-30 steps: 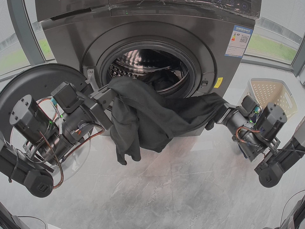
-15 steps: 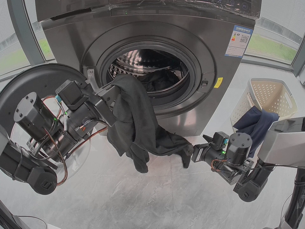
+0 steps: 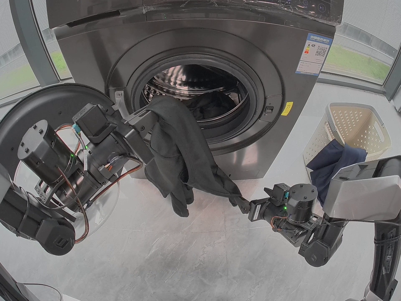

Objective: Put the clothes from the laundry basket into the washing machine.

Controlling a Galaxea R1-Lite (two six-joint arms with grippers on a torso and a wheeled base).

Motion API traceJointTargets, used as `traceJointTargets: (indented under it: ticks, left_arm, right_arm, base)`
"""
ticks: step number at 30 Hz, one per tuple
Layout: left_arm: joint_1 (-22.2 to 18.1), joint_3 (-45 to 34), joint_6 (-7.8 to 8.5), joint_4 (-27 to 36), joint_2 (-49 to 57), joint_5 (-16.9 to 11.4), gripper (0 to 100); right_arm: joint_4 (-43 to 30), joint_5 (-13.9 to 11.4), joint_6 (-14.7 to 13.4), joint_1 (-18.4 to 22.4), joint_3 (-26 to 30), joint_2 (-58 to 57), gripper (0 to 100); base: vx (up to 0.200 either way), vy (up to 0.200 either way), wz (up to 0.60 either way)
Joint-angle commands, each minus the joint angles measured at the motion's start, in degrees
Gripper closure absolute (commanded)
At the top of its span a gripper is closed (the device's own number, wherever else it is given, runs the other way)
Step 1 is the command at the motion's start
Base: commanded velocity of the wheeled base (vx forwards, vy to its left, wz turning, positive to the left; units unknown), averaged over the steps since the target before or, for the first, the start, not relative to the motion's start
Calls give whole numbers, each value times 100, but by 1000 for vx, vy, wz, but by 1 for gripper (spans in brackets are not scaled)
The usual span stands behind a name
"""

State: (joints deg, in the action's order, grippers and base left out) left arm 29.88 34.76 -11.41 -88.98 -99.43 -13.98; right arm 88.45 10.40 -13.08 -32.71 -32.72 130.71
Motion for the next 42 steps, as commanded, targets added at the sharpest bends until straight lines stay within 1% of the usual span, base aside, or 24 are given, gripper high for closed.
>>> traceJointTargets:
  ticks: [1,5,8,10,12,14,16,17,19,20,22,23,27,29,30,31,32,33,35,36,38,39,40,42]
  left_arm:
    - [-44,49,-10,3,11,1,100]
    - [-44,40,-10,3,2,1,100]
    - [-44,40,-10,-5,2,1,100]
    - [-35,31,-2,3,2,1,100]
    - [-8,14,-2,3,-7,1,100]
    - [18,5,-2,3,-7,1,100]
    - [18,-4,-2,-5,-7,1,100]
    - [27,-21,7,-5,-7,-8,100]
    - [36,-13,-2,-5,2,-17,100]
    - [27,-13,-2,-5,2,-17,100]
    - [27,23,7,-5,2,-17,100]
    - [27,23,7,-5,2,-17,100]
    - [27,58,-2,-5,20,-26,100]
    - [27,66,-2,-5,20,-26,100]
    - [27,66,-2,-5,20,-26,100]
    - [27,110,-2,-5,20,-26,100]
    - [27,110,-2,-5,20,-26,100]
    - [27,119,7,-5,20,-26,100]
    - [27,119,7,-5,20,-26,100]
    - [36,119,7,-5,20,-17,100]
    - [62,110,34,-5,11,-17,100]
    - [62,110,34,-5,11,-17,100]
    - [79,102,60,-5,11,-17,100]
    - [79,102,78,-5,11,-17,100]
  right_arm:
    - [5,15,-2,45,442,174,0]
    - [14,15,-10,54,987,245,0]
    - [14,15,-28,63,1092,201,0]
    - [5,15,-28,142,1057,122,0]
    - [5,6,-10,221,890,-1,0]
    - [5,-12,16,195,539,-81,0]
    - [-4,-12,16,168,451,-98,0]
    - [-4,-12,7,54,152,-133,0]
    - [-4,-20,7,-157,-112,-142,0]
    - [-4,-20,7,-192,-147,-142,0]
    - [-4,-73,16,-429,-419,-133,0]
    - [-4,-82,16,-465,-446,-133,0]
    - [-4,-152,157,-869,-815,-72,0]
    - [-12,-205,218,-1001,-920,-63,0]
    - [-12,-205,218,-1001,-920,-63,0]
    - [-12,-310,253,-1133,-1008,-54,0]
    - [-12,-310,253,-1133,-1008,-54,0]
    - [-12,-363,262,-1220,-1140,7,0]
    - [-21,-363,271,-1229,-1237,69,0]
    - [-56,-363,332,-1229,-1395,192,0]
    - [-30,-372,359,-1168,-1659,464,0]
    - [-21,-372,368,-1159,-1676,482,0]
    - [-12,-416,359,-1168,-1817,658,0]
    - [-12,-460,359,-1212,-1878,746,0]
  base:
    - [0,0,0]
    - [0,0,0]
    - [0,0,0]
    - [0,0,0]
    - [0,0,0]
    - [0,0,0]
    - [0,0,0]
    - [0,0,0]
    - [0,0,0]
    - [0,0,0]
    - [0,0,0]
    - [0,0,0]
    - [0,0,0]
    - [0,0,0]
    - [0,0,0]
    - [0,0,0]
    - [0,0,0]
    - [0,0,0]
    - [0,0,0]
    - [0,0,0]
    - [0,0,0]
    - [0,0,0]
    - [0,0,0]
    - [0,0,0]
